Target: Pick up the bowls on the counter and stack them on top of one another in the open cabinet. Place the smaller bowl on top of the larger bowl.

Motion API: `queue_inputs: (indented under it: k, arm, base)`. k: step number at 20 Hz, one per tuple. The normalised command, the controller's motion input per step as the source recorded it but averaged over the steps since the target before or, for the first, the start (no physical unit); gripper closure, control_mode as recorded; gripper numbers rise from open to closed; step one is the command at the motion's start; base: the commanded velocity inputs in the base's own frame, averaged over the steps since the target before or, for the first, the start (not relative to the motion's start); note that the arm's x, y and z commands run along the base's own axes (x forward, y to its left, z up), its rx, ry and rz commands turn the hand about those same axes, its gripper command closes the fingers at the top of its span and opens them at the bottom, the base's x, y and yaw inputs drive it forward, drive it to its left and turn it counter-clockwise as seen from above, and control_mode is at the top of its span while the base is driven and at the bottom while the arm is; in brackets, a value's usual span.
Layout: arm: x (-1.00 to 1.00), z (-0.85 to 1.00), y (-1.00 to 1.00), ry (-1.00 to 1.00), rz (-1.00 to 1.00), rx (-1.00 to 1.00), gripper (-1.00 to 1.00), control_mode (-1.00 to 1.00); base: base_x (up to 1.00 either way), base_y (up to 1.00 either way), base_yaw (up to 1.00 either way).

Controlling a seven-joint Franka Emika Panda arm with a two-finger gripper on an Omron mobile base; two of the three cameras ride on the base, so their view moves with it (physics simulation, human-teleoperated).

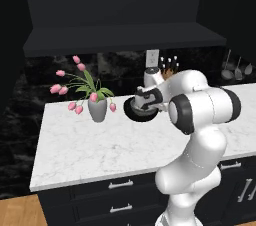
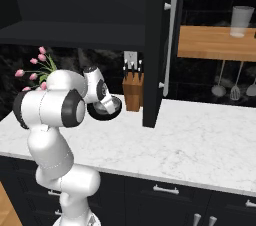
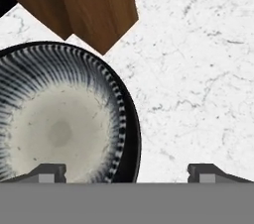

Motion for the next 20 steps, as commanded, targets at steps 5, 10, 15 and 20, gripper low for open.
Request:
queue_inputs:
  k: [5, 10, 15, 20]
  arm:
    - [-0.16, 0.04, -0.30, 0.01, 0.00, 0.01, -1.00, -1.00]
    - [0.04, 0.05, -0.14, 0.05, 0.00, 0.01, -1.00, -1.00]
    - [0.21, 0.00, 0.00, 0.04, 0.00, 0.06, -1.00, -1.00]
    - [0.19, 0.00, 0.00, 0.11, 0.00, 0.00, -1.00, -1.00]
  base:
    - [0.00, 0.00, 0.00]
    - [0.00, 0.00, 0.00]
    - [0.00, 0.00, 0.00]
    - [0.00, 0.00, 0.00]
